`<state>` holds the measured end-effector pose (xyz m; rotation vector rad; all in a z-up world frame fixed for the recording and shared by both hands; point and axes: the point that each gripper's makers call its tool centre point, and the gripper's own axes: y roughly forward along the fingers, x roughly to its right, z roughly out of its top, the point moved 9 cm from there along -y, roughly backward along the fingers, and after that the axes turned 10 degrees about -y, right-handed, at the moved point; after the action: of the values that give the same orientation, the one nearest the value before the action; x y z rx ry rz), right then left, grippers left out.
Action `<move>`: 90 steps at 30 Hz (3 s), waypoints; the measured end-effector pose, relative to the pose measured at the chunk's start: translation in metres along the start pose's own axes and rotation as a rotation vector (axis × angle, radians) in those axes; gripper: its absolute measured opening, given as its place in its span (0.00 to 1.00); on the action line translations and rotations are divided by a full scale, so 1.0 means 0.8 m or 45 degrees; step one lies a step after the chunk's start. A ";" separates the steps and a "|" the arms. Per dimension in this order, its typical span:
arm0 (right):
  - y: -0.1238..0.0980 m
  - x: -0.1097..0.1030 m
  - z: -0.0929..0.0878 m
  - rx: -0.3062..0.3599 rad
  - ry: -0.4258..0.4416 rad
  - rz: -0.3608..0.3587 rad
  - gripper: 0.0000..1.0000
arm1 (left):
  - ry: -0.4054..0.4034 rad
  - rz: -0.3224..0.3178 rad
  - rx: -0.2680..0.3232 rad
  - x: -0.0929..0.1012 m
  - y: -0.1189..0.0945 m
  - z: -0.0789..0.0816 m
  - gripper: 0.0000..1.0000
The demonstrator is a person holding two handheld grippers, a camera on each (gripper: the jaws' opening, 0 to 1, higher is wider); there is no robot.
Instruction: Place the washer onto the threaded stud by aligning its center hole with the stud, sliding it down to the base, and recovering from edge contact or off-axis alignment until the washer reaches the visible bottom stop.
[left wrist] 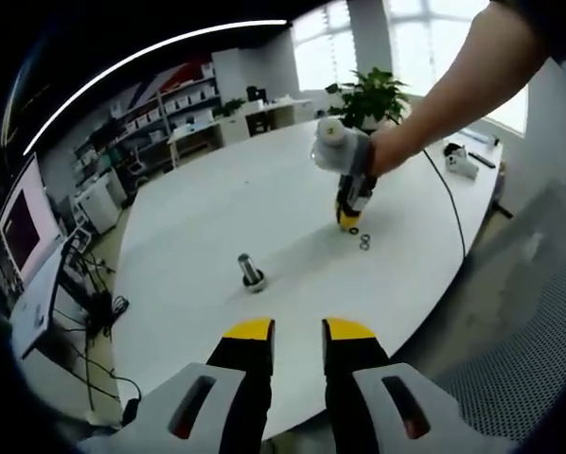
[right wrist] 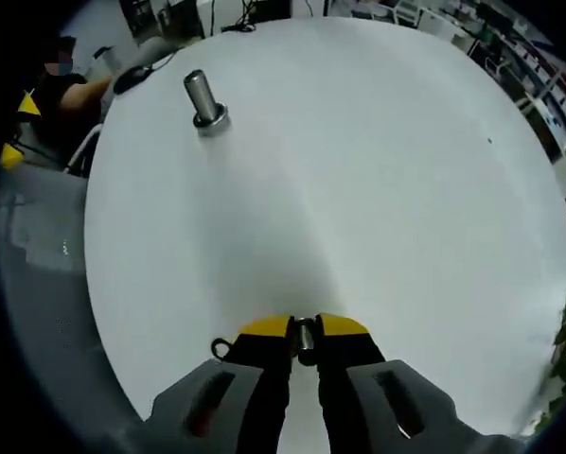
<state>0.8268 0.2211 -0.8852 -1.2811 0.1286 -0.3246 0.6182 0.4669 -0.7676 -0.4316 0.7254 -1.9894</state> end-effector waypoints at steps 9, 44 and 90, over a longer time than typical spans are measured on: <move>0.003 -0.008 -0.004 -0.003 -0.019 0.030 0.10 | 0.019 0.022 -0.008 0.000 0.000 0.000 0.17; -0.066 -0.018 -0.069 0.289 0.139 -0.062 0.21 | 0.019 0.076 -0.017 -0.003 0.001 0.001 0.19; -0.022 -0.053 -0.058 -0.035 -0.254 0.105 0.17 | 0.004 0.098 -0.067 -0.007 0.004 -0.006 0.19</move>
<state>0.7710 0.1875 -0.8855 -1.3245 0.0160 -0.1240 0.6201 0.4719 -0.7730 -0.4256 0.7864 -1.9027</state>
